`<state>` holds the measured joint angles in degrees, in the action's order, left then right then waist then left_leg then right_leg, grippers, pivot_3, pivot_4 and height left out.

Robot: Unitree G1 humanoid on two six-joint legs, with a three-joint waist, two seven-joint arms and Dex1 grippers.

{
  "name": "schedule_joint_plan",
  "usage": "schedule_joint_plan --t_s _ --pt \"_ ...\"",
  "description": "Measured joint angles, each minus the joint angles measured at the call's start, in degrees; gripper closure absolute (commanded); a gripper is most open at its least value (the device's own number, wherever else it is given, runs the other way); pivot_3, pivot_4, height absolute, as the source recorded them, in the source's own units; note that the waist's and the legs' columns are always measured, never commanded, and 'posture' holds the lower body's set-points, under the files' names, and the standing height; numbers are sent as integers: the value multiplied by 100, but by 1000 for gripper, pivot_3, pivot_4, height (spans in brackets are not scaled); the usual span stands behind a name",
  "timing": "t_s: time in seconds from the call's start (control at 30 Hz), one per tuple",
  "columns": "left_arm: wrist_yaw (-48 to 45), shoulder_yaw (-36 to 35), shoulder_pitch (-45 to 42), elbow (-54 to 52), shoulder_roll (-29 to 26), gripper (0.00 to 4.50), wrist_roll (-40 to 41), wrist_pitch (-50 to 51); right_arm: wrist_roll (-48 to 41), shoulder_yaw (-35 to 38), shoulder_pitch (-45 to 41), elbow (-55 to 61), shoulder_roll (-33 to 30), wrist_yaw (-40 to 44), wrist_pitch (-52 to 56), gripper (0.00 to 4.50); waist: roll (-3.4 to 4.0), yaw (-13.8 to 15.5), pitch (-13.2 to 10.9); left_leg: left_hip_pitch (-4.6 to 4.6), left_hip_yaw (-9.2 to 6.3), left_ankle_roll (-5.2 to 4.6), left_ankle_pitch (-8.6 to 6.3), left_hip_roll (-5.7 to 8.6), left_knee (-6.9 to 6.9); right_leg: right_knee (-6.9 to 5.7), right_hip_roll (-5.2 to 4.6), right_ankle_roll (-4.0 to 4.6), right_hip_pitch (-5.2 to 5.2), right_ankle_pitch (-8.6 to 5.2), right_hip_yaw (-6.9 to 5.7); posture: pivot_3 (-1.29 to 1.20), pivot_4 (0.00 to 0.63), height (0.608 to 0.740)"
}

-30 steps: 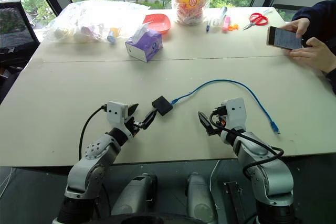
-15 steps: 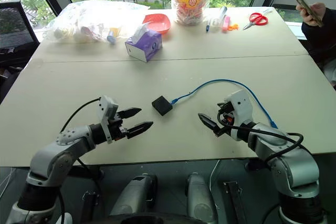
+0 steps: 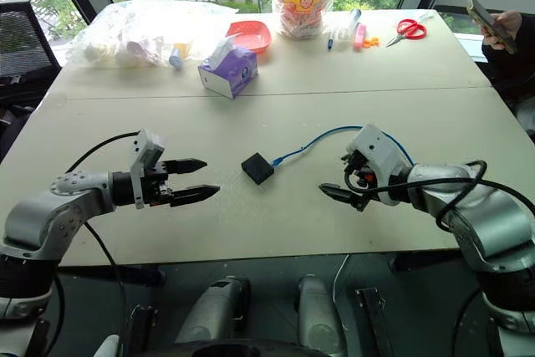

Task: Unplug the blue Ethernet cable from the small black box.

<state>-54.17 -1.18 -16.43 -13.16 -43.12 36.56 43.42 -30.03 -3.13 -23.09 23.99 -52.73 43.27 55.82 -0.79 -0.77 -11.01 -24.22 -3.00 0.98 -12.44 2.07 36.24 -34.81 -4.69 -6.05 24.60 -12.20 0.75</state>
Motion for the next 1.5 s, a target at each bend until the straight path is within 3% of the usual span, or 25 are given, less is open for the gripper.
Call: schedule_joint_plan --t_s 0.27,0.5,0.83,0.93,1.17,1.33,1.5 --pt "-314 -13 -413 370 -190 47 -37 -3 1021 -1734 -2105 -1285 108 1412 -874 0 -1 0 -1 -12 -1 0 0 0 -4 -5 2 -3 14 1 -2 0 150 740" --pt "-311 -97 -396 441 -202 47 -92 -22 2136 -3100 -3173 -2772 1035 2530 -2023 0 -2 -22 -2 -11 1 0 0 2 -1 -19 3 -6 18 3 -1 0 150 740" --pt "-43 -455 21 -101 -281 47 -11 96 3412 -3607 -3778 -5132 2078 3093 -3853 0 -2 -15 -2 -6 -3 9 5 6 -1 -37 5 -15 22 10 1 0 150 740" --pt "30 -487 97 -128 -279 0 -9 107 3640 -3611 -4106 -6110 2550 3254 -4319 893 -4 -65 0 16 3 11 6 8 -6 -39 13 -21 11 15 4 0 150 740" --pt "121 -507 183 -166 -287 0 -43 62 4005 -3501 -4383 -7138 3137 3418 -5010 4476 -6 -182 1 88 -5 16 8 2 -17 -51 17 -3 -51 5 5 0 150 740" --pt "141 -489 -44 -53 -186 0 -23 79 4310 -3362 -4214 -6835 3065 3143 -5193 4476 -6 -163 1 91 -11 25 14 2 -11 -69 17 -1 -50 5 7 0 150 740" --pt "113 -345 -443 320 106 0 -5 107 5121 -3118 -3471 -5908 2695 1056 -5804 4476 -8 -136 2 78 -7 31 18 8 -10 -74 13 -1 -32 5 13 0 150 740"
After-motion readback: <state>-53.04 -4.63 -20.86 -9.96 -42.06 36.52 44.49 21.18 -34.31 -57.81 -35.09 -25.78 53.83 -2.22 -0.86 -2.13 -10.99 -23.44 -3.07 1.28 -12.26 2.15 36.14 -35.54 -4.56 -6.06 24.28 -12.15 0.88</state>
